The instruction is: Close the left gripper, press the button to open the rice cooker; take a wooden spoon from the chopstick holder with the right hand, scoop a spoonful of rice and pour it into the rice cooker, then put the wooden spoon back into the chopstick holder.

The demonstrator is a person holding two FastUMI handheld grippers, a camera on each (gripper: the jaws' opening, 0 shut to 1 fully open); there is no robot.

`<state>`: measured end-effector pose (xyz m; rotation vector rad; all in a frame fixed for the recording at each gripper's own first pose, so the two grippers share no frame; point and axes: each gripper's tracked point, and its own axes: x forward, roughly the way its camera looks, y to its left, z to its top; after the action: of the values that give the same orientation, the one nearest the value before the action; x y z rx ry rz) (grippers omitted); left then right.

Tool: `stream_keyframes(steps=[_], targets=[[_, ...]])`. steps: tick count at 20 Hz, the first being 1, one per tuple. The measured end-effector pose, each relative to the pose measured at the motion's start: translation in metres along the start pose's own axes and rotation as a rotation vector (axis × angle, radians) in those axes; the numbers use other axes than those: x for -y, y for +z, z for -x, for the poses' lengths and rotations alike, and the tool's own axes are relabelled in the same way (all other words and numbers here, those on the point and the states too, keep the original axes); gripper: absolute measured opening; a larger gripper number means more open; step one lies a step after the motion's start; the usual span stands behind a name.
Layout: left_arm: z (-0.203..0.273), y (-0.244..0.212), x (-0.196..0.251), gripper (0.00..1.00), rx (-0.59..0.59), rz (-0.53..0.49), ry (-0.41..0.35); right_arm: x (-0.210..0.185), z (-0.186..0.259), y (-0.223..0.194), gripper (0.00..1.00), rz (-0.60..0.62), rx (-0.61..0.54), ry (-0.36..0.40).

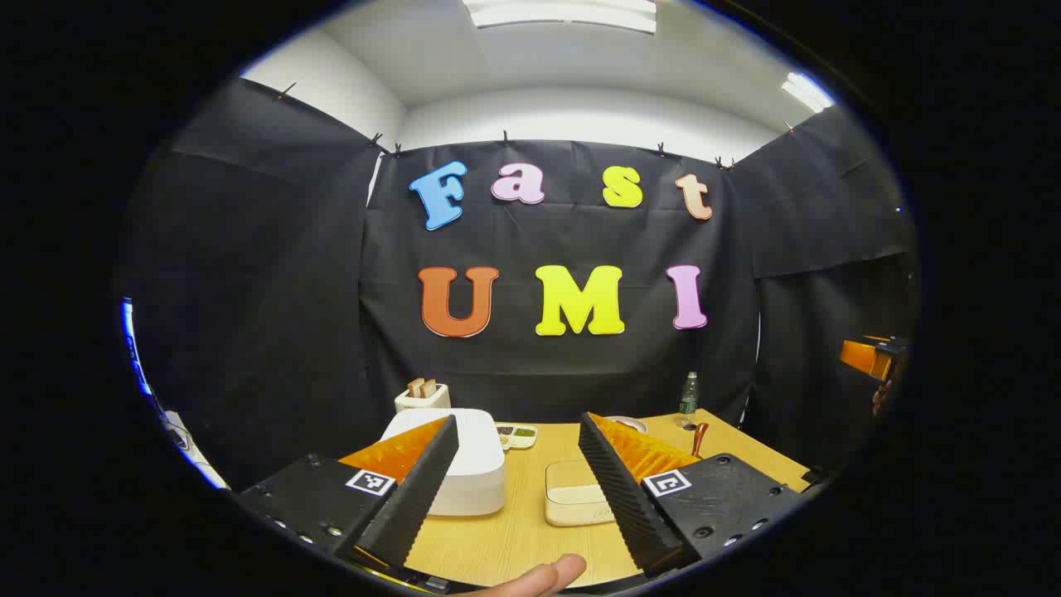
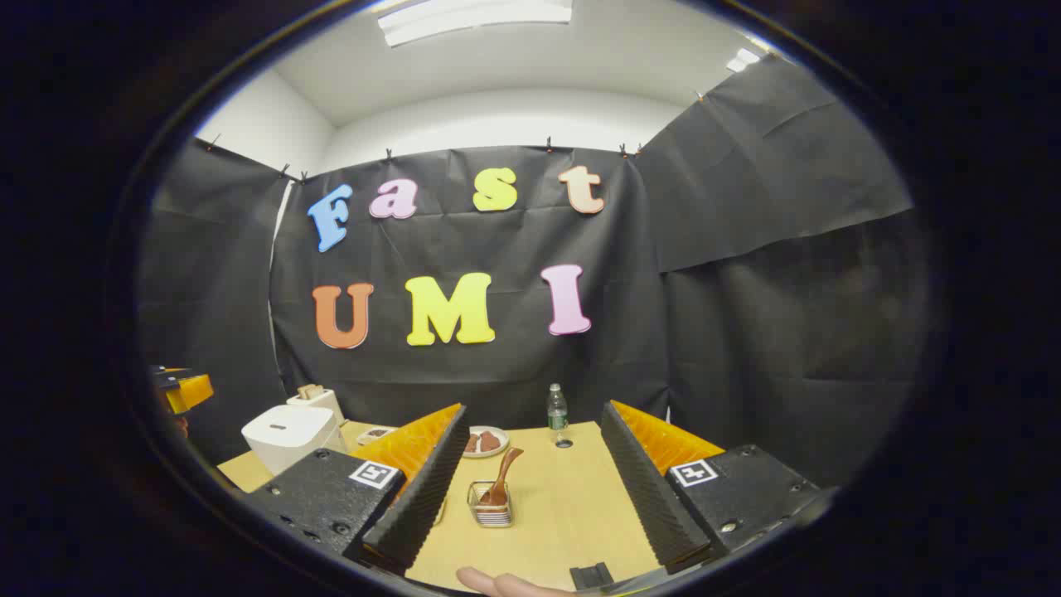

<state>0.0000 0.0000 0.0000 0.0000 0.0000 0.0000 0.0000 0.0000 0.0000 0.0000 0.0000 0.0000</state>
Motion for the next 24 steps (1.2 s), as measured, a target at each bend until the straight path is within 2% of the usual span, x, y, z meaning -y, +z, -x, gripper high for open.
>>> stream_keyframes(steps=[3, 15, 17, 18, 20, 21, 23, 24], targets=[[-0.003, 0.0, -0.006, 0.94, -0.005, -0.011, 0.013, -0.001, -0.001, -0.001, 1.0, 0.005, 0.001, 0.006], [-0.017, 0.005, -0.016, 0.93, 0.03, -0.008, -0.015, -0.001, -0.008, -0.004, 1.0, -0.008, 0.03, -0.007], [-0.02, 0.004, -0.018, 0.81, 0.028, 0.0, -0.021, -0.001, -0.013, -0.01, 1.0, -0.003, 0.024, -0.007], [-0.022, 0.003, -0.02, 0.71, 0.021, -0.001, -0.017, -0.001, -0.015, -0.013, 1.0, -0.003, 0.021, -0.007], [-0.027, 0.001, -0.026, 0.67, 0.006, -0.023, 0.002, 0.0, -0.021, -0.02, 1.0, -0.01, 0.013, -0.004], [-0.034, -0.001, -0.024, 0.67, -0.002, -0.049, -0.016, 0.0, -0.025, -0.023, 1.0, -0.022, 0.012, -0.004], [-0.037, -0.003, -0.028, 0.3, -0.015, -0.091, -0.005, 0.0, -0.032, -0.027, 1.0, -0.037, 0.011, -0.001], [-0.043, -0.006, -0.032, 0.29, -0.025, -0.105, 0.01, 0.0, -0.035, -0.03, 1.0, -0.035, 0.007, -0.001]])
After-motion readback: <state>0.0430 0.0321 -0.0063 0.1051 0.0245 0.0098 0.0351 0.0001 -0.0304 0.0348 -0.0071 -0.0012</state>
